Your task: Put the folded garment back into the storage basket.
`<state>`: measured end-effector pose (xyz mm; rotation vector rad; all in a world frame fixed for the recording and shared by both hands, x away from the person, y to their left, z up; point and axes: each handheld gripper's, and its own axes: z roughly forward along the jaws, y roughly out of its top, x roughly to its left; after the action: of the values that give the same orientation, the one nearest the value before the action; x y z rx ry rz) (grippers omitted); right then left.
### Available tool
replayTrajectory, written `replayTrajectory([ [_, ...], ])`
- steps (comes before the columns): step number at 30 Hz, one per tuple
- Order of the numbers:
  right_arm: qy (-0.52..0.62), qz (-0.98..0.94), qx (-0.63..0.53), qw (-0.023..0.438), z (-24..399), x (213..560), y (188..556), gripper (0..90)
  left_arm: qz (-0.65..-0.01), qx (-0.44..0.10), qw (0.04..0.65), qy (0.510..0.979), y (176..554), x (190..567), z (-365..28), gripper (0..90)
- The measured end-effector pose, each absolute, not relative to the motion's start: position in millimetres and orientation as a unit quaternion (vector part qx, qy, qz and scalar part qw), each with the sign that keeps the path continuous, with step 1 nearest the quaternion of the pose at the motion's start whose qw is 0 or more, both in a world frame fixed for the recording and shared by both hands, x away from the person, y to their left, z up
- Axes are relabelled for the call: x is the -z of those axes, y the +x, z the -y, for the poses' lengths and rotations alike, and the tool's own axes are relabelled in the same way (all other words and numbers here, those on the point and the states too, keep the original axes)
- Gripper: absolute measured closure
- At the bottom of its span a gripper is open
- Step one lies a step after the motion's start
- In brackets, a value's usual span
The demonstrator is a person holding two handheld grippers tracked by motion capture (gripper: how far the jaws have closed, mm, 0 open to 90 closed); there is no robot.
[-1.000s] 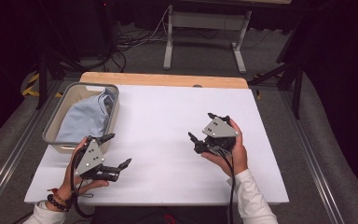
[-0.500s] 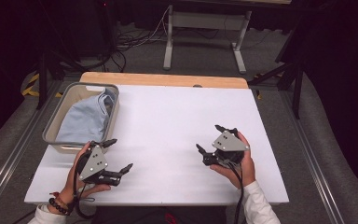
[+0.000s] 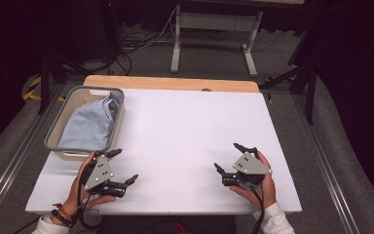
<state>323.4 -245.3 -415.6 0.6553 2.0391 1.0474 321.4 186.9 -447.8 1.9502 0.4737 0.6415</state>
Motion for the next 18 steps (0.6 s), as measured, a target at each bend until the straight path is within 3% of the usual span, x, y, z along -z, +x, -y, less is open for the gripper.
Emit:
replayTrajectory([
  [18,0.276,-0.793,-0.409,0.357,265,457,306,10.5,-0.208,-0.257,0.481,0.812,323,458,-192,5.1],
])
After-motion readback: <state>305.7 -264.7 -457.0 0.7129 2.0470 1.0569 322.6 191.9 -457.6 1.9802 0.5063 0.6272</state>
